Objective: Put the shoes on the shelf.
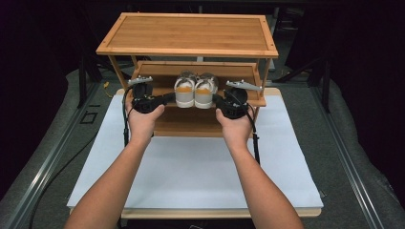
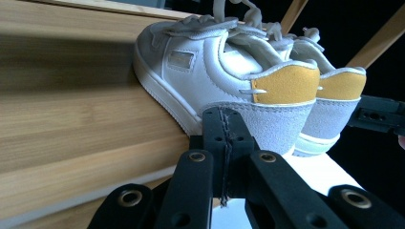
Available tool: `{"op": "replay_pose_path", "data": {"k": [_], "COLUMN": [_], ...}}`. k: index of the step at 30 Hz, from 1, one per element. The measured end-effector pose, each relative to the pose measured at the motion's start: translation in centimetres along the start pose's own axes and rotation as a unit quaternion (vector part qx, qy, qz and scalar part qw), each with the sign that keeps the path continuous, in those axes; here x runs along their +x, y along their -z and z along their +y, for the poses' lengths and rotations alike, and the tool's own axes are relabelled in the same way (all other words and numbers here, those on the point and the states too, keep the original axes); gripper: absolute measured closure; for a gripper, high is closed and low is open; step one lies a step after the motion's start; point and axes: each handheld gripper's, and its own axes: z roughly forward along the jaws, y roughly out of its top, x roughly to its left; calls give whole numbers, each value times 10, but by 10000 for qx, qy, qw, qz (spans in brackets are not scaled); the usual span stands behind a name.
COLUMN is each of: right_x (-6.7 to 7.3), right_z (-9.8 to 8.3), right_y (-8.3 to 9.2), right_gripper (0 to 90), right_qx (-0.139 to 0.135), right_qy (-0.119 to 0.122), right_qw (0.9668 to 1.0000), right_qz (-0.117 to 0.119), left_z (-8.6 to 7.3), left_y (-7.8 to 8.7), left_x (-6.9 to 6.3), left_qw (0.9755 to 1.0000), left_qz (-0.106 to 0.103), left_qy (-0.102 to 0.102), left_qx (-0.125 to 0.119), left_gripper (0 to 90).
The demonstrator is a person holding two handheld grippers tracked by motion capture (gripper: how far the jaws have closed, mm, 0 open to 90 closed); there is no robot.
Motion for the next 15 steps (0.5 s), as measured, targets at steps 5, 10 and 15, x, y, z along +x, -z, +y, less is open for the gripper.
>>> {"op": "replay_pose_path", "data": {"k": [5,10,15], "right_x": [-2,-3,-6], "right_z": [2,4,5], "right_y": [-5,-11,-15], "right_gripper": [900,900,900], "right_qx": [26,-38,-63], "right_qy": [-21,-75,-118], "right_qw": [10000,9999,9999], "right_qz": [-10,-55,-34], "left_z": [3,6,9], "left_y": [-5,-9,-13], "left_x": [5,6,10], "left_qw": [10000,10000,9999], "left_qz": [-33,40,49], "left_qy": [71,84,111], "left_qx": [-19,-25,-19], "left_gripper": [900,900,900]}}
